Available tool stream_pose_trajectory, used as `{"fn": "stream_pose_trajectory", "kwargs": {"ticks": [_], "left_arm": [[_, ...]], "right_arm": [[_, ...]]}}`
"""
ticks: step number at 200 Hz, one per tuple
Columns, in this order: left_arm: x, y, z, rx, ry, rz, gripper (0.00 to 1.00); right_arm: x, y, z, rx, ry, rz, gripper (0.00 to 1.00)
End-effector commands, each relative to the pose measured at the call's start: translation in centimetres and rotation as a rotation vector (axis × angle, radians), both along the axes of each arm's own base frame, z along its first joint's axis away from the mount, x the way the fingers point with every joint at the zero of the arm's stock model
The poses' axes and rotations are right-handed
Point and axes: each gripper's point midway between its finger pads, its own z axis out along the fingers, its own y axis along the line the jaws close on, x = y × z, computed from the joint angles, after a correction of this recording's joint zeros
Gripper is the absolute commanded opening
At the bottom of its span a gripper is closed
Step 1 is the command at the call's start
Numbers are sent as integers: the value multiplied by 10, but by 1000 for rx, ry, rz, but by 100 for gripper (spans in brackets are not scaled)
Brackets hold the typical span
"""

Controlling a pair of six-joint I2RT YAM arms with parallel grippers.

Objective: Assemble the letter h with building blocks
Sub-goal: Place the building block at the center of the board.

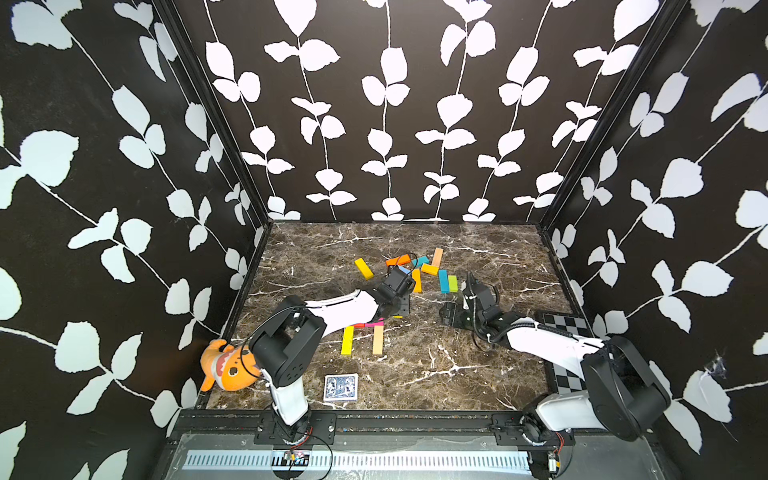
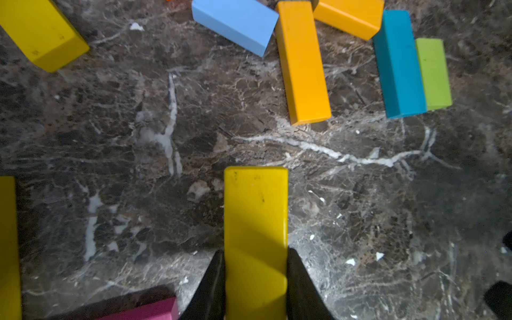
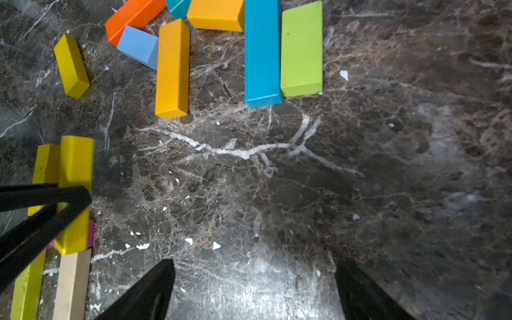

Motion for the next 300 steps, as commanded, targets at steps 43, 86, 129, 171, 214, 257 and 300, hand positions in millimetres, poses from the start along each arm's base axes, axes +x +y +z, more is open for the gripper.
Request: {"fn": "stream_pose_trajectory", "kwargs": {"ticks": [43, 86, 129, 171, 214, 257, 300], "left_arm": [[13, 3, -2, 70, -52, 15, 20], [20, 0, -10, 98, -40, 24, 19], [21, 8, -17, 137, -40, 51, 18], [19, 14, -22, 164, -26, 69, 17], [17, 15, -27, 162, -19, 70, 21], [17, 11, -28, 144, -16, 64, 38], [16, 6, -30, 125, -5, 54, 49]], "right_arm": [[3, -4, -3, 16, -5, -22, 90], [4, -5, -4, 24, -3, -27, 90], [3, -7, -4, 27, -4, -31, 90], [4, -9, -5, 29, -3, -38, 90], [6, -11, -6, 33, -2, -45, 90], [5, -10, -7, 41, 4, -43, 90], [6, -11, -7, 46, 4, -48, 90]]}}
